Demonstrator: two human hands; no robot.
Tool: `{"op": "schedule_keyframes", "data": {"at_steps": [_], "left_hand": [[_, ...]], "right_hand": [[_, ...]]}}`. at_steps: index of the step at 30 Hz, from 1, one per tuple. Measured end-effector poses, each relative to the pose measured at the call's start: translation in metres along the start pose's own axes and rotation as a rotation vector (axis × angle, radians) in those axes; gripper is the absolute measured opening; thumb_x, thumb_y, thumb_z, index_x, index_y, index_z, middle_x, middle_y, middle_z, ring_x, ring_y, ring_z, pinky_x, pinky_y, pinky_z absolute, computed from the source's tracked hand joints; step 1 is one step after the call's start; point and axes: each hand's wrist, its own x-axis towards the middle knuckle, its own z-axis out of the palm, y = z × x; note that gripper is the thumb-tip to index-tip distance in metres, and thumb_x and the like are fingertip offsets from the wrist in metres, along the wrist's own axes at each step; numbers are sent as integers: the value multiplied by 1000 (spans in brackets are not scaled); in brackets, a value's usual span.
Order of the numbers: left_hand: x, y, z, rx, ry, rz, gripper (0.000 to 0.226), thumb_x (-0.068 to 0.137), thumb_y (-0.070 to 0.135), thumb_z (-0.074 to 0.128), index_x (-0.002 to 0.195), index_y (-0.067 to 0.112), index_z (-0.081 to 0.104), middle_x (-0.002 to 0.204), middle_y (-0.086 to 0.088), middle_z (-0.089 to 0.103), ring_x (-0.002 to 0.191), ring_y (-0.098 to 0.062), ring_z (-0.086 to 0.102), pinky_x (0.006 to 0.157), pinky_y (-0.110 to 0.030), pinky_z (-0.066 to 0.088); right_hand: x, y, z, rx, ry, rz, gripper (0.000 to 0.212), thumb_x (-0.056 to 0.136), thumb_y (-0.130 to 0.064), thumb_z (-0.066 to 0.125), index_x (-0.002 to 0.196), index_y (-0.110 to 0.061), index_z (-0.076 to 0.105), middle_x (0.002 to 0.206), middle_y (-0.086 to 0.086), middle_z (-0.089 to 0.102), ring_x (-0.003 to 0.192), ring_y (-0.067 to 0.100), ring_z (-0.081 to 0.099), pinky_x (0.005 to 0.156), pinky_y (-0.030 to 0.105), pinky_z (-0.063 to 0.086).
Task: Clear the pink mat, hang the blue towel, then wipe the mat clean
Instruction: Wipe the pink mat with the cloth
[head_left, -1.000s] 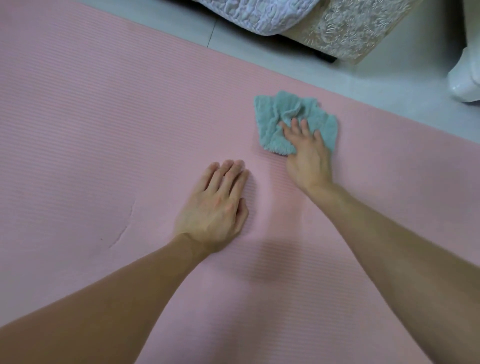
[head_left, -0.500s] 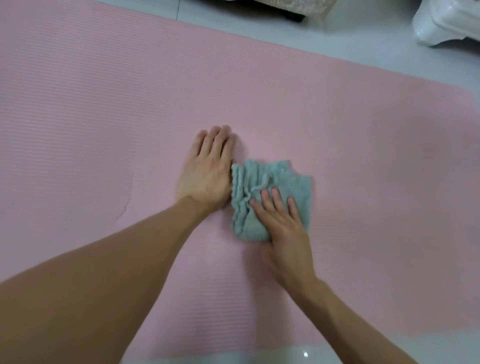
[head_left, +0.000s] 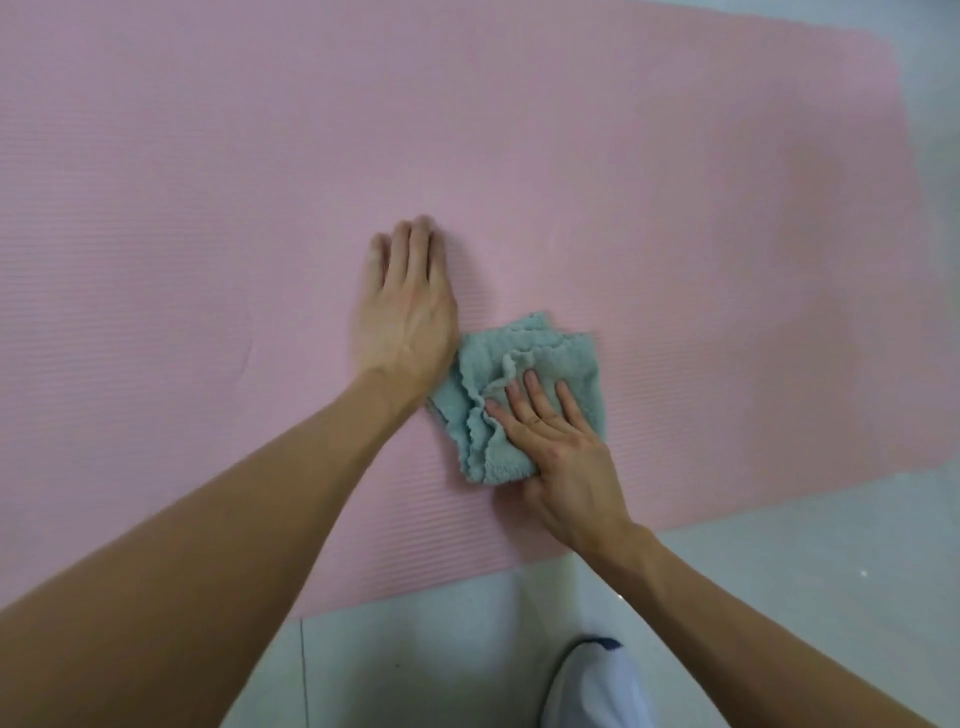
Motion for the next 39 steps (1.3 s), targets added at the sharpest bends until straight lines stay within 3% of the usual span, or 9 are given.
{"op": "schedule_keyframes", "data": {"at_steps": [9, 13, 17, 20, 23, 27, 31, 34, 39], "left_hand": [[-52, 3, 5, -244, 73, 66, 51, 96, 20, 34, 138, -4, 46, 146, -19, 45, 139, -33, 36, 118, -47, 22], [-53, 5, 5, -234, 39, 65, 52, 93, 20, 37, 139, -4, 45, 146, -18, 45, 139, -34, 36, 119, -47, 21], [-52, 6, 3, -187, 0, 51, 53, 95, 21, 33, 141, -4, 42, 148, -17, 41, 141, -32, 34, 120, -46, 19], [-53, 5, 4, -170, 4, 67, 52, 96, 20, 33, 141, -5, 41, 149, -18, 41, 140, -32, 34, 120, -46, 20], [-55, 4, 6, -91, -13, 92, 52, 99, 20, 33, 144, -5, 35, 152, -20, 35, 143, -34, 29, 121, -46, 17], [-64, 12, -17, 160, -182, 84, 56, 99, 19, 26, 149, -6, 20, 156, -22, 21, 145, -35, 20, 120, -47, 16], [-114, 29, -61, 111, -404, 67, 43, 92, 16, 39, 132, 2, 39, 137, -16, 40, 125, -30, 40, 102, -39, 35], [-172, 21, -106, 97, -580, -20, 32, 91, 15, 46, 122, 8, 45, 125, -10, 47, 114, -27, 47, 87, -35, 41], [-230, 20, -189, -13, -700, -220, 26, 91, 14, 43, 116, 8, 50, 116, -8, 48, 103, -25, 51, 71, -34, 42]], "right_hand": [[-14, -3, -1, 81, -15, -1, 72, 71, 2, 37, 139, -16, 50, 148, 3, 44, 145, 22, 30, 119, 48, 20], [-75, 0, -9, 73, -203, -243, 71, 68, -6, 42, 138, -11, 54, 148, 6, 45, 145, 26, 29, 117, 54, 23], [-100, 26, -14, 45, -354, -419, 51, 87, -11, 59, 137, -17, 55, 149, 3, 44, 144, 23, 31, 113, 55, 29], [-82, 46, -20, 11, -439, -577, 39, 97, -19, 44, 134, -20, 58, 148, 2, 46, 144, 20, 31, 116, 49, 29], [-69, 58, -27, -41, -509, -679, 50, 88, -8, 43, 132, -23, 60, 147, -1, 46, 144, 17, 30, 119, 43, 26], [-69, 43, -31, -100, -545, -599, 51, 84, -13, 40, 127, -25, 64, 143, -2, 51, 141, 16, 36, 118, 40, 27], [-61, 20, -43, -119, -724, -450, 70, 67, -15, 27, 124, -21, 67, 142, 6, 52, 136, 27, 44, 113, 48, 34], [-38, -12, -66, -49, -849, -153, 55, 76, -16, 34, 121, -23, 66, 134, 9, 59, 122, 31, 55, 102, 39, 45], [-32, -93, -123, 174, -572, 123, 23, 86, -12, 51, 103, -14, 66, 100, 11, 70, 92, 34, 62, 72, 35, 46]]}}
